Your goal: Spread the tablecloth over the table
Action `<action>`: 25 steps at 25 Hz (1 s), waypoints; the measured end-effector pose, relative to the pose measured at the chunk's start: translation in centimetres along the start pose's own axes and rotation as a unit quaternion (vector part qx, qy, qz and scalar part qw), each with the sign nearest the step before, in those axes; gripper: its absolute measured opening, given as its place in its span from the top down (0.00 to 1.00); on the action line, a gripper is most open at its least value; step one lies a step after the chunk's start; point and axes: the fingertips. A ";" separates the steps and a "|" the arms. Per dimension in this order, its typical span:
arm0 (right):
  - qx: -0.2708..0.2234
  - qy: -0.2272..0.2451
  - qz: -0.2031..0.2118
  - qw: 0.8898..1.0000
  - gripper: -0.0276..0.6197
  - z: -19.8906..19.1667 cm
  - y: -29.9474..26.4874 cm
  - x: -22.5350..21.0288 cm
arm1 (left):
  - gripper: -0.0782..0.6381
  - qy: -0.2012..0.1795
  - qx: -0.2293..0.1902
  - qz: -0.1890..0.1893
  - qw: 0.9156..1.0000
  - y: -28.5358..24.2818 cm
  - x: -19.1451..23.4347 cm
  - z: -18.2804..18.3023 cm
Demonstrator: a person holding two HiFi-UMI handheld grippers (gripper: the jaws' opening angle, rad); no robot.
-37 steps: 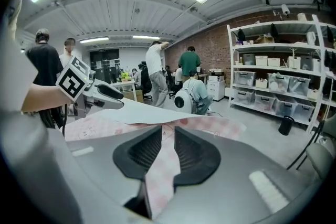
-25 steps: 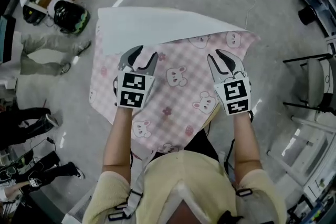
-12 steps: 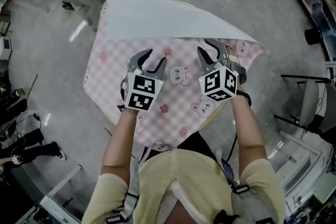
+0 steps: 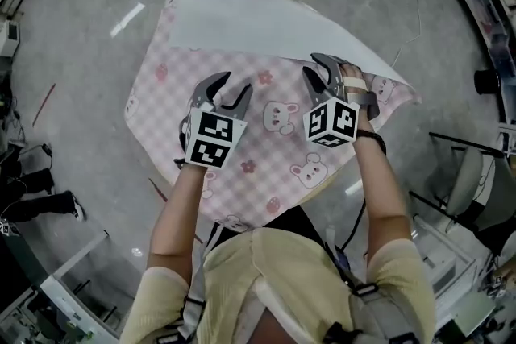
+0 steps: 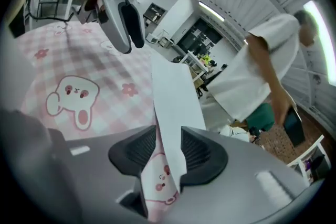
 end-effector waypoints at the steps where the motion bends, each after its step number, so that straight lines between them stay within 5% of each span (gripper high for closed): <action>1: 0.001 0.012 0.006 1.000 0.72 -0.1 -0.3 0.1 | 0.61 0.002 0.001 0.001 1.000 -0.1 0.0 -0.1; 19: 0.025 0.131 0.047 0.990 0.72 -0.9 -2.7 0.3 | 0.61 0.024 0.006 0.004 1.000 -1.4 0.8 -0.9; 25: 0.012 0.122 0.039 0.992 0.82 -0.4 -2.5 -0.2 | 0.61 0.022 0.008 0.011 1.000 -1.4 1.5 -1.0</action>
Point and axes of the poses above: the fingertips, and each gripper's own axes: y backward along the fingers, x to its left, z out of its top, and after that the axes turned 14 degrees about -x, right-handed
